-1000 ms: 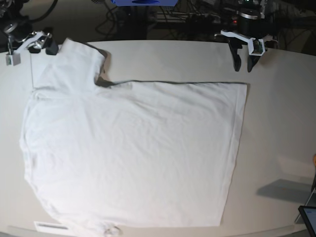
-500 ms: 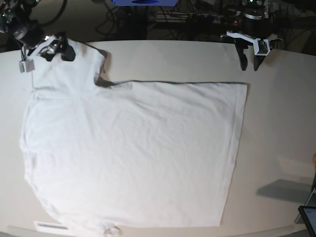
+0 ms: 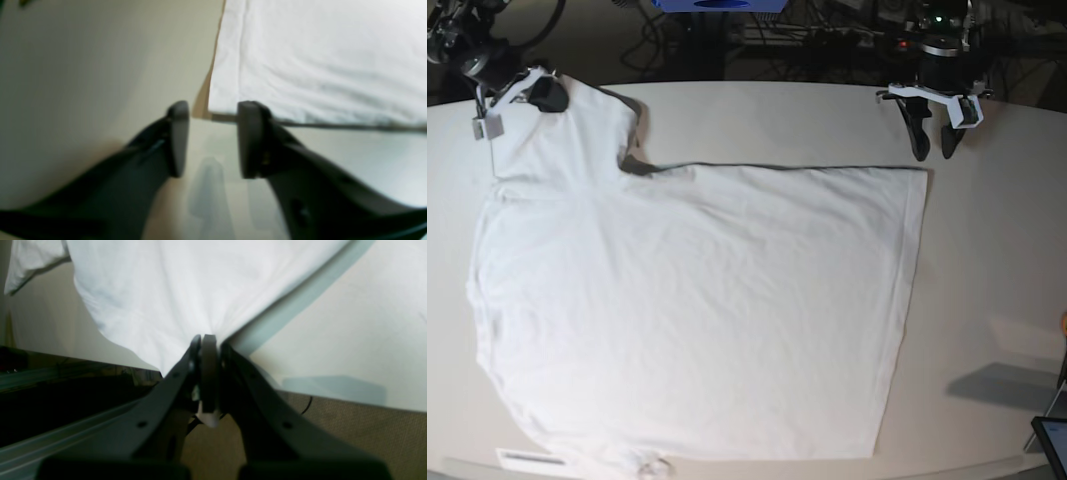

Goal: Fold the T-shirt properly
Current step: 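Grasp the shirt's shoulder edge with the right gripper and the left gripper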

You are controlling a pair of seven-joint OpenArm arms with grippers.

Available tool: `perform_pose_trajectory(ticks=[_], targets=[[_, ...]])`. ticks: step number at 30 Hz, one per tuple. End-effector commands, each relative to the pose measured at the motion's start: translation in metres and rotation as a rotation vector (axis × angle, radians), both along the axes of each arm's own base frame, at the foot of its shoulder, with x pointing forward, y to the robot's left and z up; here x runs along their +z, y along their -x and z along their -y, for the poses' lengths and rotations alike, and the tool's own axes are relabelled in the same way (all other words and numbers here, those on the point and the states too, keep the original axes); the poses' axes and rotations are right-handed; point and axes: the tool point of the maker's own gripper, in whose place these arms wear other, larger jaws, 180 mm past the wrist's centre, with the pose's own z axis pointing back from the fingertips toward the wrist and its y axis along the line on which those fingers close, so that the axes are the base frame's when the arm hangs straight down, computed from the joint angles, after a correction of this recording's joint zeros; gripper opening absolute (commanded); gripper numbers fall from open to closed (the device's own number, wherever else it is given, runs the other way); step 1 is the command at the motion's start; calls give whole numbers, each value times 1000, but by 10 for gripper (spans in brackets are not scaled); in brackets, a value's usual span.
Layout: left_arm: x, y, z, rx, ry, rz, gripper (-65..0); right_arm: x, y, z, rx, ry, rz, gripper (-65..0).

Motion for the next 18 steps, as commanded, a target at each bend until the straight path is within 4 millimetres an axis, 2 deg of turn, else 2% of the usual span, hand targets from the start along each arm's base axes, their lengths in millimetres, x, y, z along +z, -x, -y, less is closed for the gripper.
perform_pose_trajectory(ticks=[1,3,9,18], targets=[[9,-2,1,-9,43,39,-317,5,-3,2,3,6,20,-647],[5,2,1,15,127,40,-286,5,-2,2,3,6,19,-647],[-19,11,-9,81,184,-5,-279,4,-1,2,5,6,16,-647],[-17,8,-18,159,297,30,-279,3,2,2,16,7,-1,-647]])
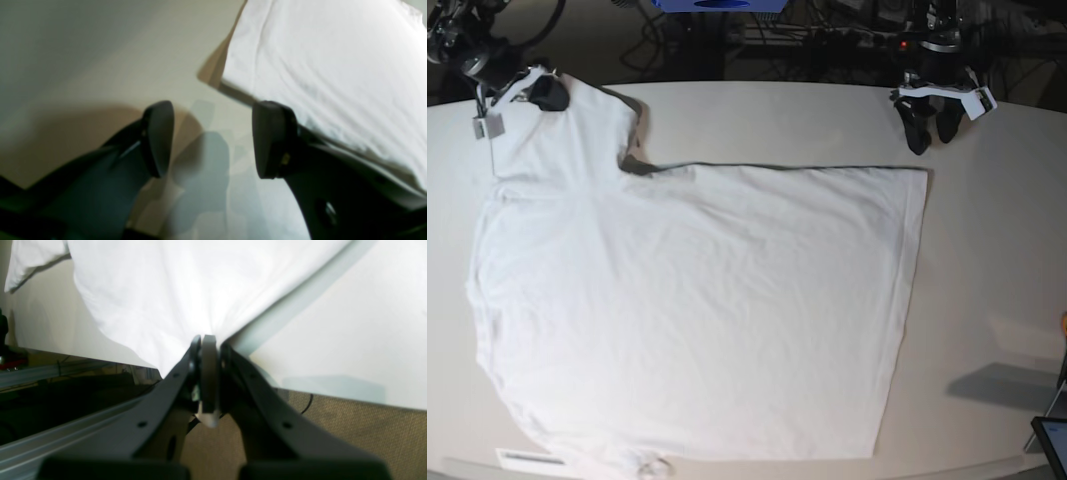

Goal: Fold the T-shirt properly
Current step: 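Grasp the shirt's shoulder edge with the right gripper and the left gripper, then lift the grasped shoulder edge with both grippers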

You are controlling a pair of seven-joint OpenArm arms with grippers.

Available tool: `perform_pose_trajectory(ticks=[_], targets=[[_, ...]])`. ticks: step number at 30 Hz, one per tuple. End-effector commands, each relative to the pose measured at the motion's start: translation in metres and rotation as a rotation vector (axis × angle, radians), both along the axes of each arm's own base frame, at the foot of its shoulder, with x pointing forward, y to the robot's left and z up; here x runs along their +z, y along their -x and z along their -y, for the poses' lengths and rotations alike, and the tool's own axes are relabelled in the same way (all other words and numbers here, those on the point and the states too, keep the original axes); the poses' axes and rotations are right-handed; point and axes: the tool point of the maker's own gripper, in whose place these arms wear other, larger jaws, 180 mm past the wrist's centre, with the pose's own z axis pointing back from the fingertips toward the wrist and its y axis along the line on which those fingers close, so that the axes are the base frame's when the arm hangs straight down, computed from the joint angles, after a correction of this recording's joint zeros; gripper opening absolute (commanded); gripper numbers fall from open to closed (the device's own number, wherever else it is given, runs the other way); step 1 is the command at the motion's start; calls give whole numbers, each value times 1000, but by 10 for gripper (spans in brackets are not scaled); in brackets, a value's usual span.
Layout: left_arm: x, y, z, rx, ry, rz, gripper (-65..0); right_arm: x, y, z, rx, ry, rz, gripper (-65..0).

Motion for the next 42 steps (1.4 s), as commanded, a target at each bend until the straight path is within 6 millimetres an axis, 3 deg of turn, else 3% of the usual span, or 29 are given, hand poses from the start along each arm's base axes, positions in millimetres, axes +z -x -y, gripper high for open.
perform_pose_trajectory(ticks=[1,10,25,34,42], targets=[[11,-8,-3,1,-10,48,-279,4,-1,3,9,11,10,-647],[-34,-26,3,13,76,-81,-282,4,-1,3,9,12,10,-647],[-34,-42,16,16,117,-53,-282,4,-1,3,9,12,10,-647],[-37,-58,52,-71,157,-47,-286,4,-1,4,10,13,10,-647],[-39,-51,48,-59,153,-57,-287,4,-1,4,10,14,9,-647]])
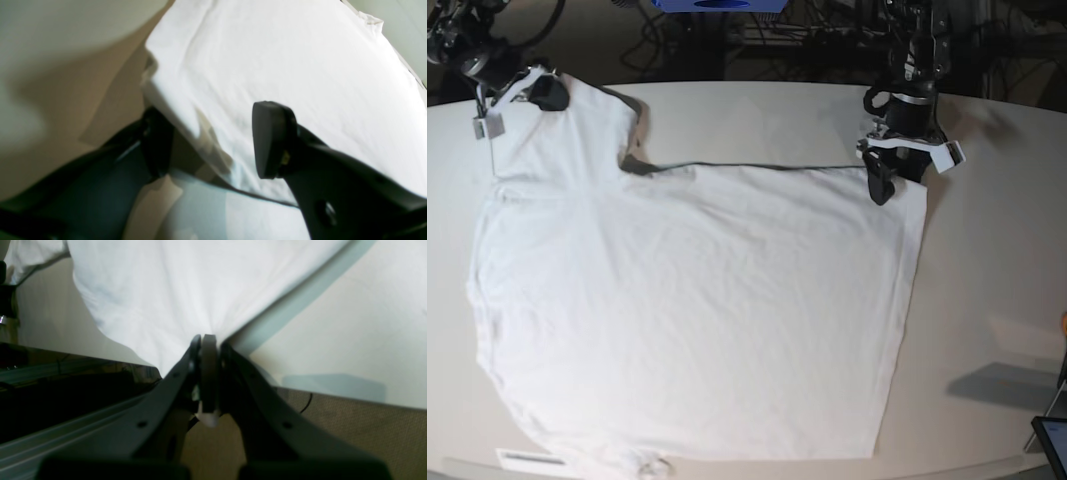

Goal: Fold the T-shirt properly
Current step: 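Lift the grasped shoulder edge with both grippers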

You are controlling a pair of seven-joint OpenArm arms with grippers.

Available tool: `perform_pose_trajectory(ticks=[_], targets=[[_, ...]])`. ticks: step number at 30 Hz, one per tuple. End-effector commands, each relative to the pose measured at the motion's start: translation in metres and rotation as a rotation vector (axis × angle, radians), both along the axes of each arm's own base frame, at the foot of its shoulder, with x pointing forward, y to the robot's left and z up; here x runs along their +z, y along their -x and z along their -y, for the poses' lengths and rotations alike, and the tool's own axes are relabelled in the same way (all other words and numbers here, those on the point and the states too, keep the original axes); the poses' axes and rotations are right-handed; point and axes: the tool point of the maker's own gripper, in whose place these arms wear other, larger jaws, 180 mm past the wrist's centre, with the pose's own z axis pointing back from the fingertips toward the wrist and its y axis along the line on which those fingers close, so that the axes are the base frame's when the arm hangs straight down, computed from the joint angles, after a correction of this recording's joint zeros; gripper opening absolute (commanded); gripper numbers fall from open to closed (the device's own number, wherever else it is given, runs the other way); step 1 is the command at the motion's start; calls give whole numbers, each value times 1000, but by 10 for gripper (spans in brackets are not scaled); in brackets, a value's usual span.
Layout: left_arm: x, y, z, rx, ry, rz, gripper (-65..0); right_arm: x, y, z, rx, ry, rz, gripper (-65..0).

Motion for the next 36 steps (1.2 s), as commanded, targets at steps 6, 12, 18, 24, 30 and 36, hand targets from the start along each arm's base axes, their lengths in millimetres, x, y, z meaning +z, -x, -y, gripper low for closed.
perform_pose_trajectory(ticks=[6,12,18,24,30,36], targets=[[-20,28,-10,32,12,-103,-287,4,-2,3,7,12,13,-647],[-14,31,-38,96,-20,-96,-287,4,-2,3,7,12,14,-647],[-13,21,-36,86,-19,-83,-289,3,-5,-9,45,-6,16,-647],[-17,22,-37,93,-13,-91,-289,2,-7,-27,97,-33,16,-649],[-21,20,-21,62,7,-98,-289,2,-6,-25,88,-30,16,-649],[-24,12,2,8,34,-95,-289,2,-6,-24,86,-30,16,-649]])
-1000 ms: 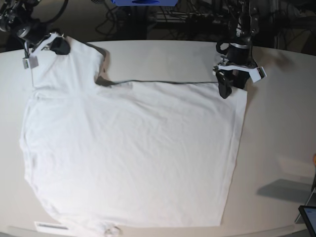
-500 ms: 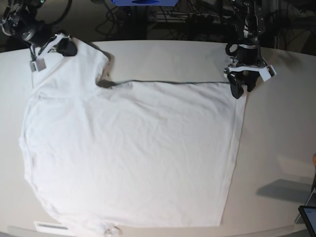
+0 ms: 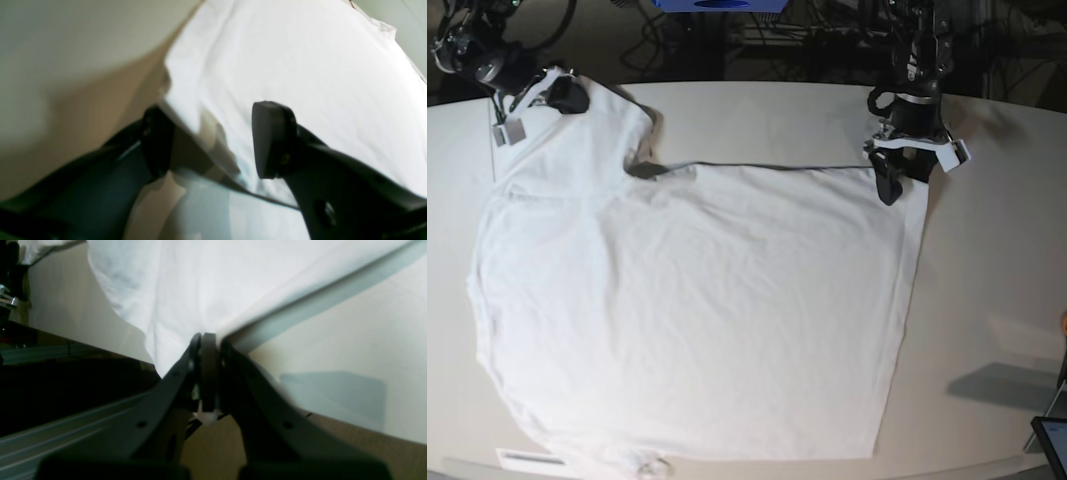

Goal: Fold the T-shirt properly
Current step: 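Lift the grasped shoulder edge with both grippers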

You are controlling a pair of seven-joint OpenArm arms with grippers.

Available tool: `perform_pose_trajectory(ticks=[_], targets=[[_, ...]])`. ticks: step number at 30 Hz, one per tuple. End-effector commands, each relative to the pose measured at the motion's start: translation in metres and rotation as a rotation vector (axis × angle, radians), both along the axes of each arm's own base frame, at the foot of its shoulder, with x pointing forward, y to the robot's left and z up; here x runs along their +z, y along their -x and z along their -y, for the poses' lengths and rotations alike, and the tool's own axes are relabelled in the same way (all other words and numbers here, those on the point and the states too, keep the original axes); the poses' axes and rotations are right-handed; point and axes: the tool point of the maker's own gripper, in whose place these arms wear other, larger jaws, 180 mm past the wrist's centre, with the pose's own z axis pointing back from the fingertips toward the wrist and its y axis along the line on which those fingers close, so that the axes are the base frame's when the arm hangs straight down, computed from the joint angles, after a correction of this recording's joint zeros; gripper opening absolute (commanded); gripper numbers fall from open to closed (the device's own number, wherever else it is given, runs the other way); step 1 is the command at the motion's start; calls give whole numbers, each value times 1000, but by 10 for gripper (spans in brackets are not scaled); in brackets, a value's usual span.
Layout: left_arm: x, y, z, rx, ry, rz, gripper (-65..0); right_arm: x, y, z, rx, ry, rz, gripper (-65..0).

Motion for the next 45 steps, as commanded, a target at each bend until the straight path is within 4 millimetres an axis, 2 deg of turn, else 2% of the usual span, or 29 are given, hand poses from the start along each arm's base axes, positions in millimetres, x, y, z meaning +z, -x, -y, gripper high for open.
perform_pose_trajectory(ticks=[1,3,7,13,15,22,25,31,34,41,45], targets=[[-23,14,11,-15,57,-105,-289,3,1,4,3,12,6,-649],[-22,14,10,-13,56,-102,-326,3,1,4,4,14,6,-649],[-21,16,6,-7,51,-104,-564,3,1,4,4,14,6,-649],[-23,22,4,-7,45,-116,-591,2,3,5,3,16,0,-649],[-23,24,4,-7,44,-119,-650,3,5,10,-3,26,5,-649],[-27,35,3,-9,38,-143,-650,8,12,33,-11,80,29,-649],[-16,34,6,-21,35,-120,-650,10,10,35,-5,89,35,-649],[28,30,17,-79,7,-30,-650,43,-1,30,55,161,132,-649],[41,37,15,-74,-20,-31,-650,50,-1,28,70,178,148,-649],[60,49,15,-89,-51,-31,-650,52,-3,26,73,170,158,-649],[65,50,18,-91,-43,-23,-650,77,-20,27,99,113,255,-649]])
